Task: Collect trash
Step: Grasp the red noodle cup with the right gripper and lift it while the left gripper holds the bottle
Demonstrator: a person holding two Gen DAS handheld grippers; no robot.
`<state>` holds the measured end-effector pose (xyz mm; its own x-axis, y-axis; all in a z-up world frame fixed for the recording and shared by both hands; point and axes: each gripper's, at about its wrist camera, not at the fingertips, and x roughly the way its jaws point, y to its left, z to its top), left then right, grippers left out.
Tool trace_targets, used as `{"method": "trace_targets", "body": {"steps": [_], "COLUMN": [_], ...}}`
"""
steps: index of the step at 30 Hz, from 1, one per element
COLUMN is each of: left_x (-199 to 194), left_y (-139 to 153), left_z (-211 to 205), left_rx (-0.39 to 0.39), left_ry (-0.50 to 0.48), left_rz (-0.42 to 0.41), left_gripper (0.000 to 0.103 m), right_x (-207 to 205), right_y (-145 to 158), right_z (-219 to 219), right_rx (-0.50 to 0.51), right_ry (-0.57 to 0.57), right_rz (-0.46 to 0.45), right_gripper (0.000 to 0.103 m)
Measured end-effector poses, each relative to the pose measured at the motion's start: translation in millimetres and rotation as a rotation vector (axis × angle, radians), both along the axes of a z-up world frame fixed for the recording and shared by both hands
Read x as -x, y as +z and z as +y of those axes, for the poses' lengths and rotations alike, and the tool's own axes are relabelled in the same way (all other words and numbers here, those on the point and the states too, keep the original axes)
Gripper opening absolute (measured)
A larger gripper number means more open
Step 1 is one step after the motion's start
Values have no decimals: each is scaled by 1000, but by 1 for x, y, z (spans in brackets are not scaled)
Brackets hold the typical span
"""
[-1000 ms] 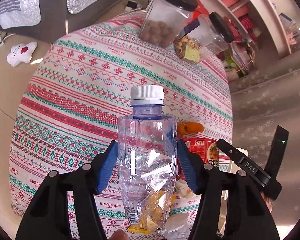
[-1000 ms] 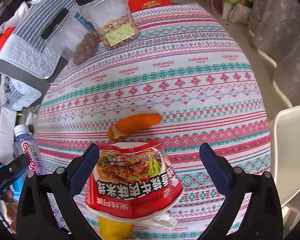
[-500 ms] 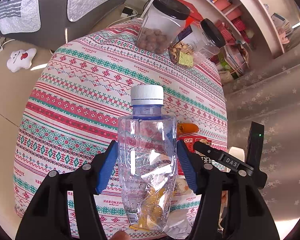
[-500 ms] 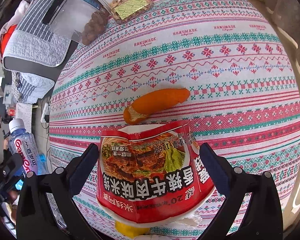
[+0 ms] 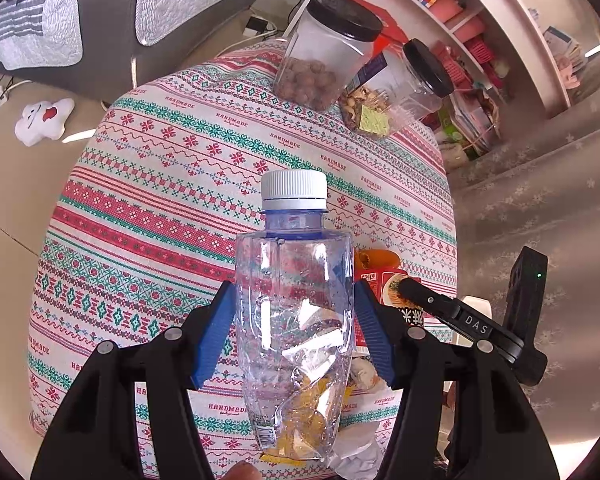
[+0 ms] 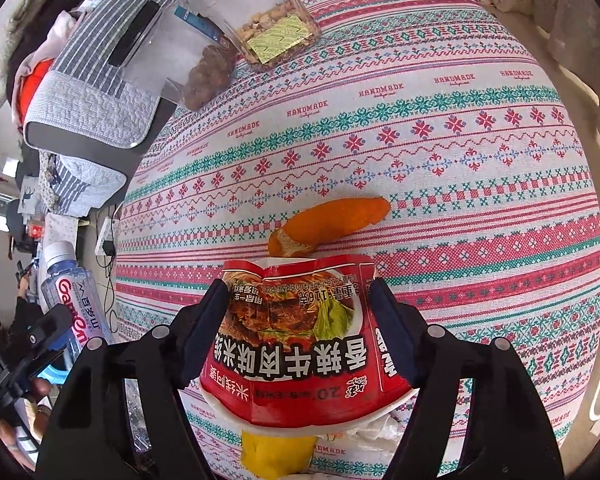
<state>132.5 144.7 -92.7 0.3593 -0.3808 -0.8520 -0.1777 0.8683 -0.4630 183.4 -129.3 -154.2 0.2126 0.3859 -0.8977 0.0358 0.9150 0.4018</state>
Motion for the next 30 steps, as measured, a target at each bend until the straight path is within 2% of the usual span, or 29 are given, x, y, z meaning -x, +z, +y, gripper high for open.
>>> {"method": "trace_targets", "body": {"steps": [1, 2, 3, 4, 8, 13, 15, 19, 25, 30], "left_x": [0, 0, 0, 0, 0, 0, -1, -1, -1, -2], "left_y": [0, 0, 1, 1, 2, 1, 1, 0, -1, 3], "left_z": [0, 0, 0, 0, 3, 8, 8, 5, 12, 19], "left_rx": [1, 1, 2, 3, 11, 24, 26, 22, 7, 4], "left_ry": [-1, -2, -3, -4, -5, -4, -5, -12, 9, 32], "left_rz": [-1, -2, -3, -3, -7, -5, -6, -4, -4, -26], "left_gripper": [60, 60, 60, 60, 60, 60, 60, 60, 60, 60], "right_x": [0, -1, 0, 0, 0, -2, -3, -5, -2, 1], "right_y": [-1, -3, -7, -11, -19, -39, -49, -49, -23, 6], "right_z": [0, -1, -2, -4, -24, -44, -39, -15, 10, 17], "right_rx": [-4, -17, -32, -47, -98, -241, -287, -277, -171, -147], "right_ry": [3, -3, -17, -35, -84, -115, -111, -56, 5, 13], "right_rz": [5, 20, 45, 65, 93, 144, 173, 167, 53, -56], "right_gripper": [73, 85, 90, 93, 96, 96, 97, 96, 92, 92]}}
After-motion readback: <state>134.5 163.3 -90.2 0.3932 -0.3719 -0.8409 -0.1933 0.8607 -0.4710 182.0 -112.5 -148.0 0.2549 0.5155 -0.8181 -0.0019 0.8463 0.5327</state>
